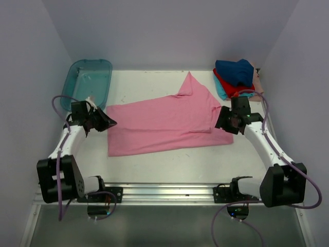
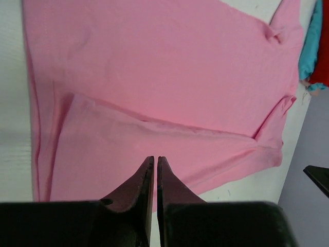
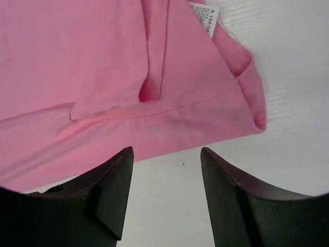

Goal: Fold and stack the t-shirts
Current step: Fold the tshirt

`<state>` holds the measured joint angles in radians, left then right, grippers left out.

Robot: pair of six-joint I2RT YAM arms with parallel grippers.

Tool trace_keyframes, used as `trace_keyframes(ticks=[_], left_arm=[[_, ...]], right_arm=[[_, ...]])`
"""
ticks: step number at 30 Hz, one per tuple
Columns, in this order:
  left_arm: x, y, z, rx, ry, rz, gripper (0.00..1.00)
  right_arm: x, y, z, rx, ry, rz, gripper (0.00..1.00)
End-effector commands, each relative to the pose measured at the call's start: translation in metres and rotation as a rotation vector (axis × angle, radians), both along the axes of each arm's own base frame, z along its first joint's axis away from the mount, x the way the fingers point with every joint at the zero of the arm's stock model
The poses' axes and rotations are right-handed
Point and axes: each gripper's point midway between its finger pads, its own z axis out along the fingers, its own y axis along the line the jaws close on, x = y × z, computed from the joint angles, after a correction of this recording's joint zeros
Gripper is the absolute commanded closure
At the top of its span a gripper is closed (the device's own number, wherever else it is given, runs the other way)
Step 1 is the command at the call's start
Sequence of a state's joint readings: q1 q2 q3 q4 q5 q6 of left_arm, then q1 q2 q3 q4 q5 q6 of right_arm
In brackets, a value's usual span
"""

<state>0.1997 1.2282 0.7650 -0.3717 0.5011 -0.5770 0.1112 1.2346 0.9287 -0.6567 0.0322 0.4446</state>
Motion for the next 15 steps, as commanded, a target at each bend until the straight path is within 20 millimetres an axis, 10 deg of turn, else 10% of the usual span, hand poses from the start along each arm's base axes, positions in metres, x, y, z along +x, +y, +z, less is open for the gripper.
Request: trace_keyframes(ticks=[1,15], left_arm=[[0.031,-0.018,-0.009,-0.047,-0.05,-0.071,0.91],[0.031,-0.036,-0.019,-0.039,-0.088,-0.117,0.91]], right_arm=[[0.018,0.022,0.01,0.088,-0.063,0.064,0.41],[0.037,0.052,-0.037,0.199,-0.048,0.094,0.52]])
